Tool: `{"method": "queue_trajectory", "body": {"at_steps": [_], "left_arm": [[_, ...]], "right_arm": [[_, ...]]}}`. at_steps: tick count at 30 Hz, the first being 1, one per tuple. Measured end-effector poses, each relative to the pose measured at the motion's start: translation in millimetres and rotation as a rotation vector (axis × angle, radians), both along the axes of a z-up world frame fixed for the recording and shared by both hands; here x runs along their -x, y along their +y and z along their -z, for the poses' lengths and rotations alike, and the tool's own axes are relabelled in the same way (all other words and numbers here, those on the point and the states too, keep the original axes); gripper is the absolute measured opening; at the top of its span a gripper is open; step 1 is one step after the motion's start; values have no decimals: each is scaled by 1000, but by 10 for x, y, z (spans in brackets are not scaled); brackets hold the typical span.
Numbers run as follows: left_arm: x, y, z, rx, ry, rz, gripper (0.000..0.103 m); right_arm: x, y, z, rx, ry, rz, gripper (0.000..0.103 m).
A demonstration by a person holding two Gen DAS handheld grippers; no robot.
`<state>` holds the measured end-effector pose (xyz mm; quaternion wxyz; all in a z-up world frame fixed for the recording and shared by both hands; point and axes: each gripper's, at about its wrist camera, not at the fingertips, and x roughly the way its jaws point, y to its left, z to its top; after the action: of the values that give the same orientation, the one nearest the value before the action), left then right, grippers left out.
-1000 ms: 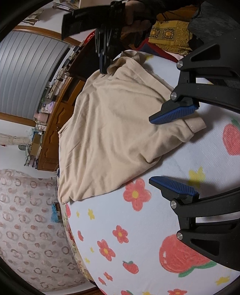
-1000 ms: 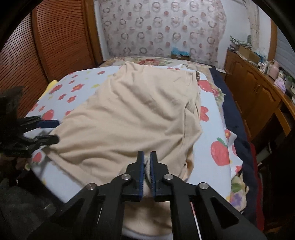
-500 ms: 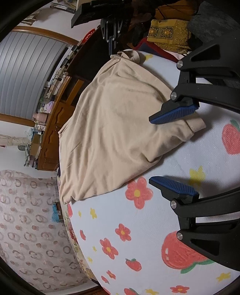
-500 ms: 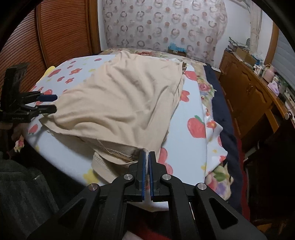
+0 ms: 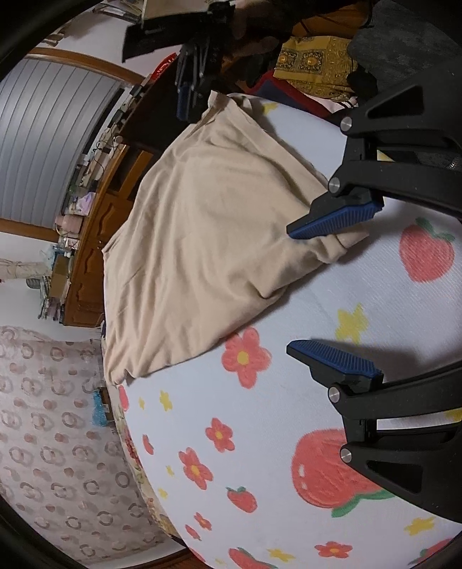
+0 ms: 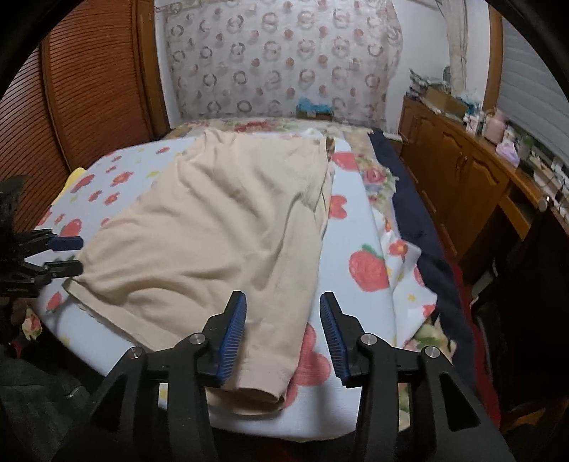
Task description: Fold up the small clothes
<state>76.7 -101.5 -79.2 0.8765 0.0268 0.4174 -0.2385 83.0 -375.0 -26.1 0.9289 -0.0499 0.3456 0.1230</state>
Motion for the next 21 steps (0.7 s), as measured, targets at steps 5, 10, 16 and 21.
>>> {"method": "queue_trajectory", "body": {"at_steps": [5, 10, 16, 21], "left_arm": [[28, 25, -22, 17, -21, -26, 60], [11, 53, -55, 27, -33, -43, 60], [24, 29, -33, 69, -7, -15, 48], [47, -44, 47, 40, 12, -13, 42]], "right_arm": [[-44, -36, 171, -9, 57, 14, 46], [-17, -49, 202, -30, 84, 6, 46], [23, 23, 171, -7, 91, -74, 46], [49, 44, 174, -5, 91, -99, 33]]}}
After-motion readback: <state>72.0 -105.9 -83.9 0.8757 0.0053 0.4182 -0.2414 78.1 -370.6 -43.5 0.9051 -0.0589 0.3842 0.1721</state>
